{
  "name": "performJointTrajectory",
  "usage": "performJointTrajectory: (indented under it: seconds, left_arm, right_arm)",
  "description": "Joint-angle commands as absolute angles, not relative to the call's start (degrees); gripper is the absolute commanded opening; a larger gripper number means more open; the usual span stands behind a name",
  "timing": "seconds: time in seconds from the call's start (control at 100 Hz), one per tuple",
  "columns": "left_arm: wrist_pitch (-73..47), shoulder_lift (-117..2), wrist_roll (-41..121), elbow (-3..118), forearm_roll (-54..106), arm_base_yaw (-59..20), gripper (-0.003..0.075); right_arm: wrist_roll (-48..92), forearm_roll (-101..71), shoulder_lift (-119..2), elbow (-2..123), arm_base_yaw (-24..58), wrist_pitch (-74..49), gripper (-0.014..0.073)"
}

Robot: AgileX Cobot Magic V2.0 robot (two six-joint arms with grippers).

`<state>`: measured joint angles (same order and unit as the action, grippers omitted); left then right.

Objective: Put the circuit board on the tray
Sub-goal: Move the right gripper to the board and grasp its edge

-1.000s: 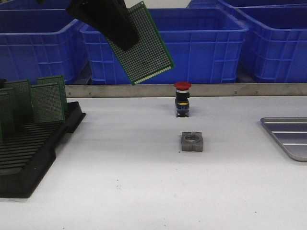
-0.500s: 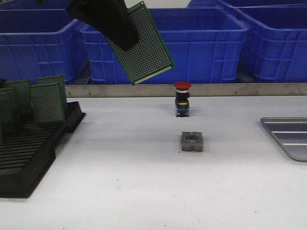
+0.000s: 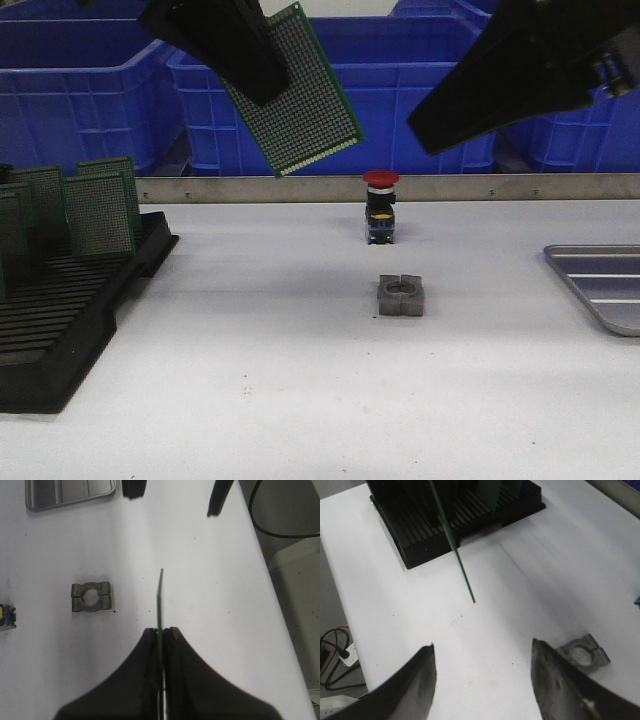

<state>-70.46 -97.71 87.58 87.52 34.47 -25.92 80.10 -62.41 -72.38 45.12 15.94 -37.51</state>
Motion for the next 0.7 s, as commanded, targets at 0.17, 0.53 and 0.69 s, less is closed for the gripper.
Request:
performJointTrajectory:
  seconds: [0.17,0.53,0.69]
  left_arm:
    - [-72.98,-94.86,87.09,89.4,38.06,-26.49,-0.0018]
    - [-72.98,-94.86,87.09,89.4,38.49,-26.49,-0.0018]
    - [-72.98,-94.86,87.09,89.4,38.49,-26.49,-0.0018]
  right_arm:
    - [83.54,-66.13,-80.13,54.42,20.66,-37.38,0.0449]
    - [83.67,-66.2,-83.89,58.71,23.83,-39.82,0.0203]
    - [83.67,-66.2,-83.89,58.71,23.83,-40.03,-0.0028]
